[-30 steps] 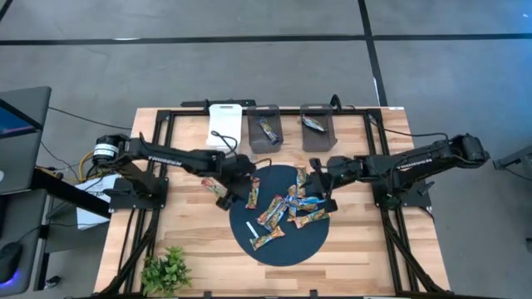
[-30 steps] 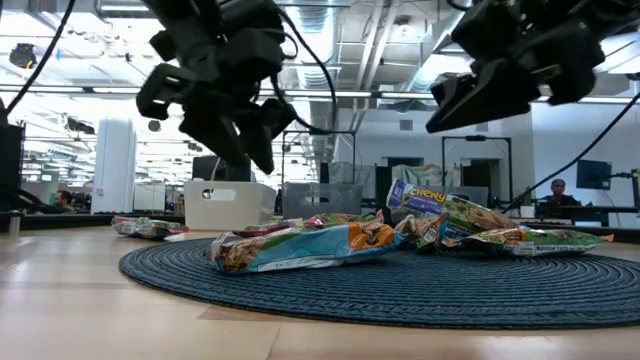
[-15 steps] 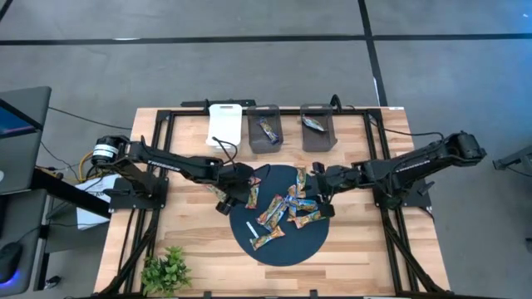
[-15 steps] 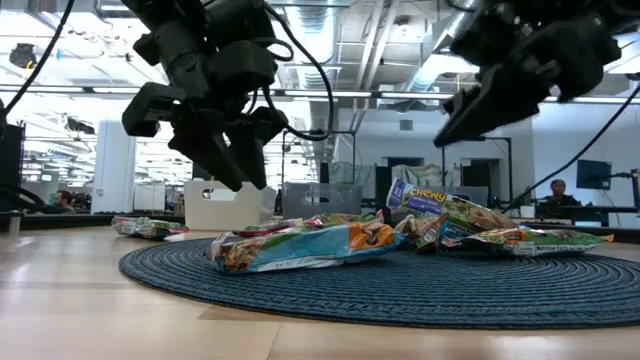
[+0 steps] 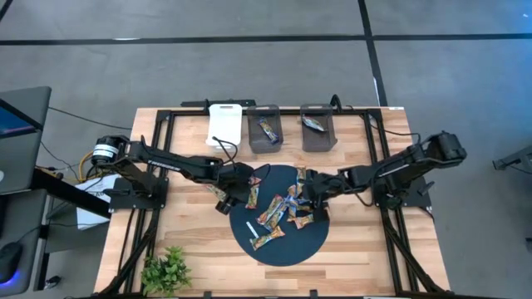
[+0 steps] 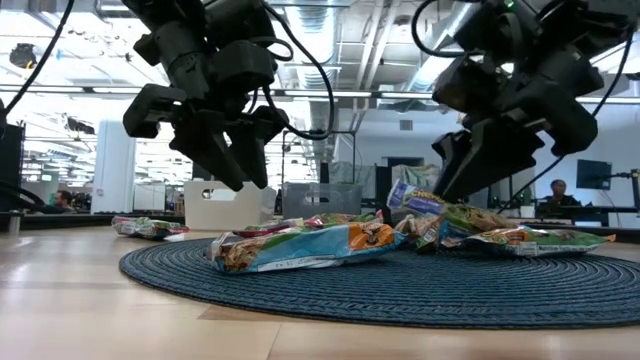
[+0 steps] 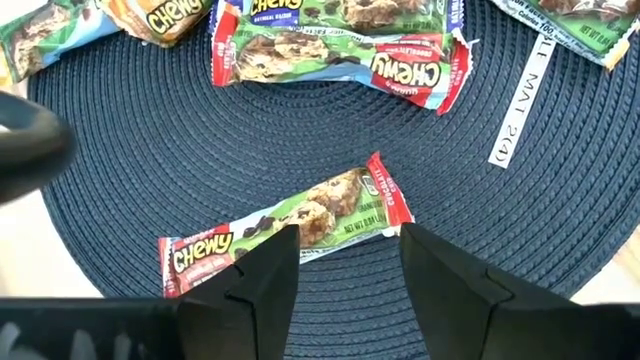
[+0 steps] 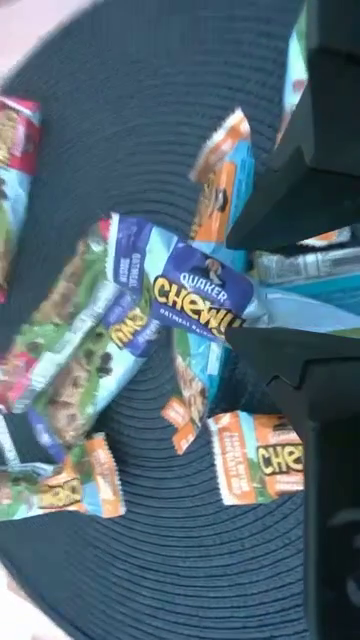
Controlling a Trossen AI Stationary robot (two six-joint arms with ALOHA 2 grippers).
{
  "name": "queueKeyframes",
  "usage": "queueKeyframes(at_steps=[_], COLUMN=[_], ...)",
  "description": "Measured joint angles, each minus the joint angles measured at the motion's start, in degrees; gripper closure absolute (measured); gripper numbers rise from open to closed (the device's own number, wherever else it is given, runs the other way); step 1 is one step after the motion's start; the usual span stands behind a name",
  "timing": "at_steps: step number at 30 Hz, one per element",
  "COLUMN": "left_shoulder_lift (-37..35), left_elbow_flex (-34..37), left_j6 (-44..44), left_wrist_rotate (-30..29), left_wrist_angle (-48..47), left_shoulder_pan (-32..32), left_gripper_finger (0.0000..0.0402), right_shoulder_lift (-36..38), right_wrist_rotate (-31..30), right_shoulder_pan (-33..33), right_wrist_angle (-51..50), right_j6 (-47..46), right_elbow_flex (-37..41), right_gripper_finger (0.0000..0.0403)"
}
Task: Pick and place Granola Bars by type
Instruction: Put the right blue granola bar into the left black bin
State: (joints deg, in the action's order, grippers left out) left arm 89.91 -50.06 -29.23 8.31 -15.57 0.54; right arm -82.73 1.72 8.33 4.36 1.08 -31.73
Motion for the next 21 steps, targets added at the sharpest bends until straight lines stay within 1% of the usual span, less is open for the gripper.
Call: queueKeyframes(at_steps=[4, 9, 12, 14, 17, 21], left_shoulder_lift=[0.0, 0.0, 0.0, 0.0, 0.0, 0.0], left_elbow_flex=[0.0, 0.0, 0.0, 0.0, 0.0, 0.0], left_j6=[0.1, 0.4, 0.5, 0.5, 0.5, 1.0], left_wrist_rotate=[-0.1, -0.1, -0.1, -0.1, -0.2, -0.4], left_wrist_angle=[0.0, 0.0, -0.1, -0.1, -0.1, -0.1], left_shoulder_pan=[0.0, 0.0, 0.0, 0.0, 0.0, 0.0], left_gripper_finger=[0.0232, 0.0232, 0.0232, 0.0232, 0.0232, 0.0233], right_shoulder_lift=[-1.5, -2.5, -2.4, -2.4, -2.4, -2.4], right_wrist_rotate=[0.8, 3.7, 3.5, 2.8, 2.6, 2.7], right_shoulder_pan=[0.0, -0.2, -0.2, -0.2, -0.1, 0.3], right_wrist_angle=[1.4, 1.9, 2.1, 2.1, 2.0, 2.0], right_j6=[-1.6, -2.3, -1.7, -0.8, 0.8, 4.2], right_elbow_flex=[0.0, 0.0, 0.0, 0.0, -0.2, -1.3], right_gripper_finger=[0.0276, 0.0276, 0.0277, 0.0285, 0.0317, 0.0382])
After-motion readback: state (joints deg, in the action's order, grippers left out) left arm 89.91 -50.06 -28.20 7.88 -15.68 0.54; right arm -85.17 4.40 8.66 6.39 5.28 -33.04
